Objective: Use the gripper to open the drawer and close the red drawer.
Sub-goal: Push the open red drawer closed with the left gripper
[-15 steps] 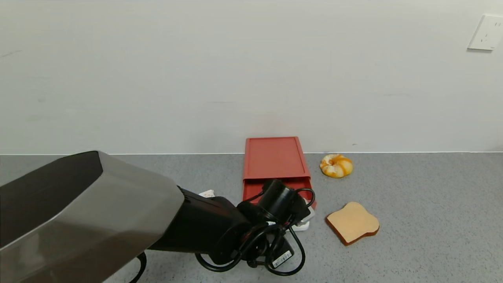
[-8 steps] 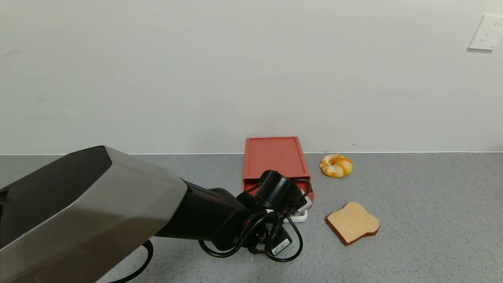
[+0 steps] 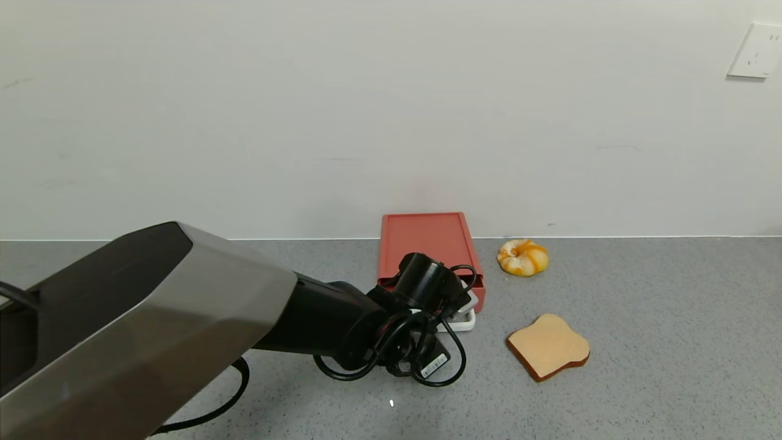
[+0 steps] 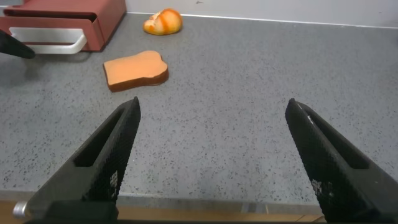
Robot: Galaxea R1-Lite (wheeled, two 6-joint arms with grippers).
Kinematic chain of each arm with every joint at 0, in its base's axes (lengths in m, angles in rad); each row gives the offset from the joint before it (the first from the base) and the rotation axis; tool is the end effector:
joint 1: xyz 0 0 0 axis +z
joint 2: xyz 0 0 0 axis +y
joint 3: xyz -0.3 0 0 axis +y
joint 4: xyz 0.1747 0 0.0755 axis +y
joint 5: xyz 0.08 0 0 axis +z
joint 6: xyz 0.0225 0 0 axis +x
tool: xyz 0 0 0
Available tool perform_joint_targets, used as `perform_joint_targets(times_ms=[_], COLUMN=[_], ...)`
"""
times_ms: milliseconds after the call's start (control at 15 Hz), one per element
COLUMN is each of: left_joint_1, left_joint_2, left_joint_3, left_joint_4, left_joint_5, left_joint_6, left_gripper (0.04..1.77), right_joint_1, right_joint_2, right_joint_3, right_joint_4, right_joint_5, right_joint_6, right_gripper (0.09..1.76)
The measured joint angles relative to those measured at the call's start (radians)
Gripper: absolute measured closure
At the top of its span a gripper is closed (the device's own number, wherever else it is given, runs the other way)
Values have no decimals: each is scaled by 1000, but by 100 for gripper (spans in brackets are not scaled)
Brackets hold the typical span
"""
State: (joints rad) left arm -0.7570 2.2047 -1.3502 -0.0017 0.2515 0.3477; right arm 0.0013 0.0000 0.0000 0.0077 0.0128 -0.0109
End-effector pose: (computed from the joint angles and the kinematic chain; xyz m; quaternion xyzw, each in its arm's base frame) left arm 0.3065 -0.2818 0.0829 0.3493 0.3173 -0.2869 0.8337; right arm -0.0228 0.0003 0.0747 -0.0054 0.0038 0.0071 1.0000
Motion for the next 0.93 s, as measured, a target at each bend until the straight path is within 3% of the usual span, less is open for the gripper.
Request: perform_joint_targets(times_ms=[933], left_joint_1=[27], left_joint_2=[46], left_joint_3=[-88], left_joint_4=[12], left_joint_5=[0], left_joint_6=[1], left_gripper=[170], right_joint_1=[0], right_joint_2=[0], right_joint_3=[0], right_joint_4=[0], right_joint_5=[0], right_joint_6=[0], right_gripper=[14])
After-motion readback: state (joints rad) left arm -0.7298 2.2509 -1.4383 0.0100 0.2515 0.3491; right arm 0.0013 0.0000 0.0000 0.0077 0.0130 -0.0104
